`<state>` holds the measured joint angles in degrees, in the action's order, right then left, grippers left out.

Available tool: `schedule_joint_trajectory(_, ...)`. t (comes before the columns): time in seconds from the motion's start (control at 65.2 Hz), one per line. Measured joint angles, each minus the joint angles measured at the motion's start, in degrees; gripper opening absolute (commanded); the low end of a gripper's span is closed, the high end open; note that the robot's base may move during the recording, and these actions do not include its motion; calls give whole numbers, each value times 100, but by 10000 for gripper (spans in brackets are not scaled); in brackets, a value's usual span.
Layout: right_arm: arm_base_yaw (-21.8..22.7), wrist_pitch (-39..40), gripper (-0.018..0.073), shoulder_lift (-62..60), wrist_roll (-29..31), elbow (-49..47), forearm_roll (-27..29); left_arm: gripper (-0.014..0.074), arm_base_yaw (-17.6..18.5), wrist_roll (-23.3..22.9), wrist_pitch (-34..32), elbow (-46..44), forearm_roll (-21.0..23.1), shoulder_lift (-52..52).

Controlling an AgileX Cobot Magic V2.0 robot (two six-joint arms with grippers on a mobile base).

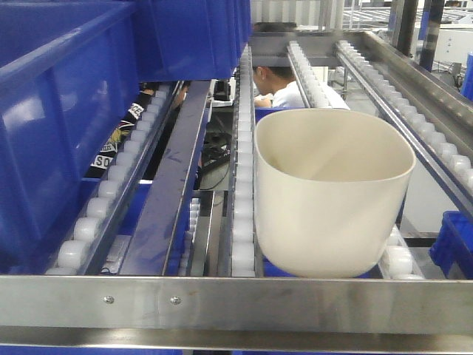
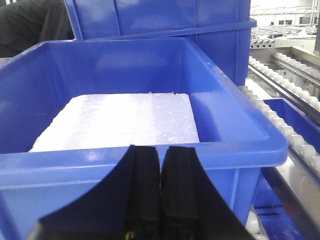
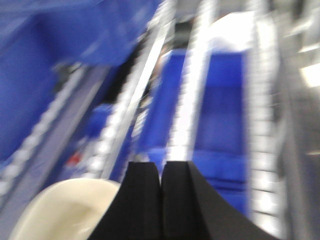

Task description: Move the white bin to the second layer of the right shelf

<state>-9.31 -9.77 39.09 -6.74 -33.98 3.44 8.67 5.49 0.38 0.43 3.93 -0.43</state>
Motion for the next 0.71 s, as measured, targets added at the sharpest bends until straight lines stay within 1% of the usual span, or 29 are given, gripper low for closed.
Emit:
schedule_joint_trajectory(0.107, 367, 40, 24, -680, 0, 501, 0, 85, 0, 0, 0, 0, 0, 0)
schedule_joint_trajectory(0.199, 500, 65, 24, -1056, 0, 842, 0, 85, 0, 0, 0, 0, 0, 0)
schedule_joint_trajectory(0.322, 526, 65, 24, -1309, 0, 1061, 0, 85, 0, 0, 0, 0, 0, 0)
schedule_joint_trajectory(0.706, 526, 98, 24, -1331, 0, 1083, 0, 85, 0, 0, 0, 0, 0, 0)
